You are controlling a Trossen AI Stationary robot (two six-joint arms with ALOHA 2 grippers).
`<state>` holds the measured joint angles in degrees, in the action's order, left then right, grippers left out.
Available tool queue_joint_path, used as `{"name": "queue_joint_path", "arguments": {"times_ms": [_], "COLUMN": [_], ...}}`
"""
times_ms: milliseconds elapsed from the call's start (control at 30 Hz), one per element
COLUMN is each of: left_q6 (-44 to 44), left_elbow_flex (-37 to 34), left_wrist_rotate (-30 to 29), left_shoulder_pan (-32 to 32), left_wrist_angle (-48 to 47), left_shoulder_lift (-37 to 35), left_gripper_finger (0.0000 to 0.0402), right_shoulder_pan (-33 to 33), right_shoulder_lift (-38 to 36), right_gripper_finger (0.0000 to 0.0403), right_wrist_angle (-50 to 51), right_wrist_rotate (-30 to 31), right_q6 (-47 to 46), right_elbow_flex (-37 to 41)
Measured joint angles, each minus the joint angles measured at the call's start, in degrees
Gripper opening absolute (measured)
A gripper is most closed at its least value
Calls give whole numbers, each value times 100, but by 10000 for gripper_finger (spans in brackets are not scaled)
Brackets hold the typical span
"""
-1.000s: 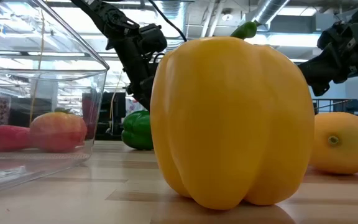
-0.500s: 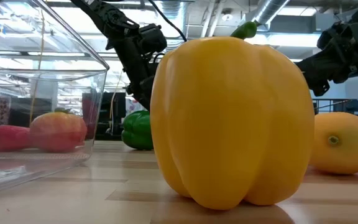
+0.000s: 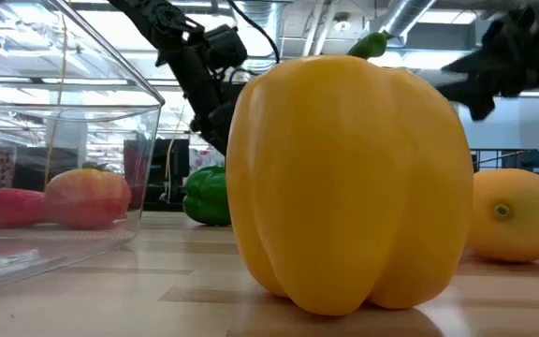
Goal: Sort produce into baskets
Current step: Put the red bell pepper into the wire basket
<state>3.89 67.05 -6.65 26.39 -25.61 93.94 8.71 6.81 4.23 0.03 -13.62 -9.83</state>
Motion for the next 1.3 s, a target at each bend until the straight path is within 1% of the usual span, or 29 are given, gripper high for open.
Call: {"name": "queue_joint_path", "arguments": {"times_ms": [133, 267, 500, 600, 767, 933, 1100, 1233, 1300], "left_q6": [-3, -7, -123, -132, -158, -294, -440, -515, -520], "left_elbow_flex": [0, 0, 0, -54, -588, -1355, -1945, -2257, -2396], "left_wrist_rotate": [-11, -18, 22, 22, 24, 35, 19, 19, 21], "left_shoulder_pan": [0, 0, 0, -14, -103, -179, -184, -186, -186], "left_wrist_angle": [0, -37, -90, -63, 263, 877, 988, 1005, 992], "left_shoulder_lift": [-362, -705, -1057, -1144, -1553, -2259, -2854, -3221, -3363], "left_gripper_finger": [320, 320, 320, 320, 320, 320, 320, 320, 320], "right_shoulder_pan": [-148, -285, -479, -578, -709, -765, -763, -765, -765], "right_shoulder_lift": [155, 536, 1707, 2319, 3269, 4206, 5180, 5951, 6315], "right_gripper_finger": [272, 272, 272, 272, 272, 272, 272, 272, 272], "right_wrist_angle": [1, 8, 13, 11, 21, 0, 11, 23, 21], "right_wrist_rotate": [0, 0, 0, 1, 11, 17, 21, 26, 28], "right_q6": [279, 498, 539, 806, 1093, 1266, 1326, 1685, 1707], "right_elbow_flex": [-457, -871, -1574, -1883, -2386, -2883, -3407, -3822, -4046]}}
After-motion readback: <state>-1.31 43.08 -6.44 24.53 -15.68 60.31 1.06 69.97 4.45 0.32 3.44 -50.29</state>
